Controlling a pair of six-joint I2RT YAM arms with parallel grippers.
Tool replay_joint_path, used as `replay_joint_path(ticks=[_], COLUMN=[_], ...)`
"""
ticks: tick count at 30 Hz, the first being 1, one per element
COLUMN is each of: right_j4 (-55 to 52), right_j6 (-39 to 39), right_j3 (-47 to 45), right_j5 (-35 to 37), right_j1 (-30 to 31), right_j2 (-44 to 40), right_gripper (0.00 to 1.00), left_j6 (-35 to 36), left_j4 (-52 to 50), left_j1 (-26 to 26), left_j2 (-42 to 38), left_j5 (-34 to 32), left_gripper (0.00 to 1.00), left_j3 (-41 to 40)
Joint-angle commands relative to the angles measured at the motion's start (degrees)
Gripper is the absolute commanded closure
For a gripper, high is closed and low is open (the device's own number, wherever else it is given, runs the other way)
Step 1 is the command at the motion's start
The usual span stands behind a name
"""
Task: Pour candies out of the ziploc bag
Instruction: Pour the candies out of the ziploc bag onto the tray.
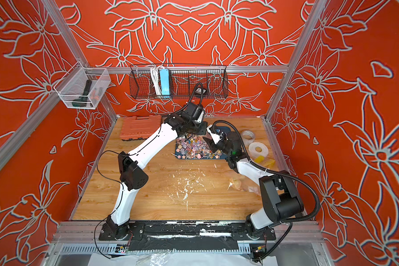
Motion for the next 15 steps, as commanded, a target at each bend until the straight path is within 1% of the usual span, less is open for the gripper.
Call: replay_joint_path(ticks=[1,4,10,13,15], right_j4=[2.62,2.96,3.52,3.26,2.85], right_j6=[0.88,1.43,2.59,2.77,2.45], right_j3=[0.50,1.48,4.29,5.64,6.25], right_j5=[-0.18,-0.77,-1.41,-1.25,-0.83], right_j1=[0.21,0.21,0.21,0.21,0.21], right_j2=[1.29,2.19,5.16,6.55,7.11], right_gripper=[0.58,0.59,0.68,0.77,0.88], left_j6=[-1.39,-1.46,-1.79,-1.90,-2.11], left_j4=[1.03,1.03,1.11,1.54,1.73], left_j1=[0.56,0.73,0.78,0.90,1.13], left_j2=[0.51,0.72,1.31,1.48,1.77], left_j5=[0.71,1.07,1.87,1.92,2.13], left_gripper=[1.00,1.00,1.00,1.00,1.00], left_j3=[1.21,1.19,1.19,1.25,1.32])
